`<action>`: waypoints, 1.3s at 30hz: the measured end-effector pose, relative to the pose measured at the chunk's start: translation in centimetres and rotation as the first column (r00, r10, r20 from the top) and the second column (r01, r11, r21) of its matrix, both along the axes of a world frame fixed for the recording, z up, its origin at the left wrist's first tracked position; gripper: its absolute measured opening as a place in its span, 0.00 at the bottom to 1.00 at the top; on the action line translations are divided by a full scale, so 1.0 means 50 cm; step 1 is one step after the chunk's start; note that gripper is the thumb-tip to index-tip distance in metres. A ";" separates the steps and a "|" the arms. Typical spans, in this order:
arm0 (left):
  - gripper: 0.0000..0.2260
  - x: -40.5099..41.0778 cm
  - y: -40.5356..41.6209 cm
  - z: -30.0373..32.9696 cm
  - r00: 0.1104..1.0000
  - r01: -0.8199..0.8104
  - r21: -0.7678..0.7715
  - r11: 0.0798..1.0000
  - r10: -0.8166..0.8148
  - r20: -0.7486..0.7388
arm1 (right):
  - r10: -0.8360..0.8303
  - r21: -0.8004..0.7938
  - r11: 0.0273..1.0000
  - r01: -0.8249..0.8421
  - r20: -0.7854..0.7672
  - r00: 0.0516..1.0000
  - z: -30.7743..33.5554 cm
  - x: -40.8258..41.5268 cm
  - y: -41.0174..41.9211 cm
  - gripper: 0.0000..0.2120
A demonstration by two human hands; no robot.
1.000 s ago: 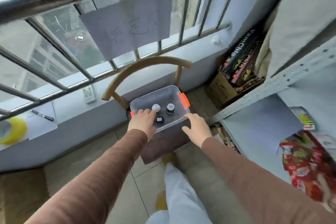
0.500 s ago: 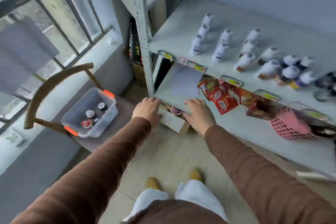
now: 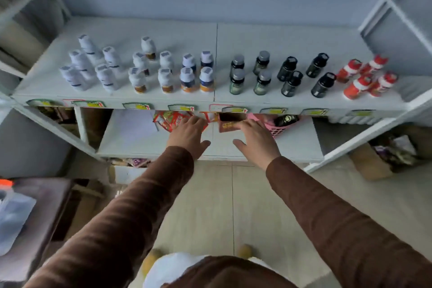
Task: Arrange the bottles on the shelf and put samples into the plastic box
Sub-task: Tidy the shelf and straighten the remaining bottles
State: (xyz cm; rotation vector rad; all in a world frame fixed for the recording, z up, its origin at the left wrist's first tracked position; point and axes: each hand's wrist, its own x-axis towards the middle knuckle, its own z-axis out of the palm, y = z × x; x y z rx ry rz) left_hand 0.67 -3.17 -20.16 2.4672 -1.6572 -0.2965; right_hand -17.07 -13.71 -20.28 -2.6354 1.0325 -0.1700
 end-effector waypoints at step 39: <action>0.24 -0.686 -0.958 0.063 0.986 0.161 -0.190 0.968 -0.167 -0.016 | 0.087 0.110 0.991 -0.079 -0.066 0.994 0.044 -0.649 -0.978 0.22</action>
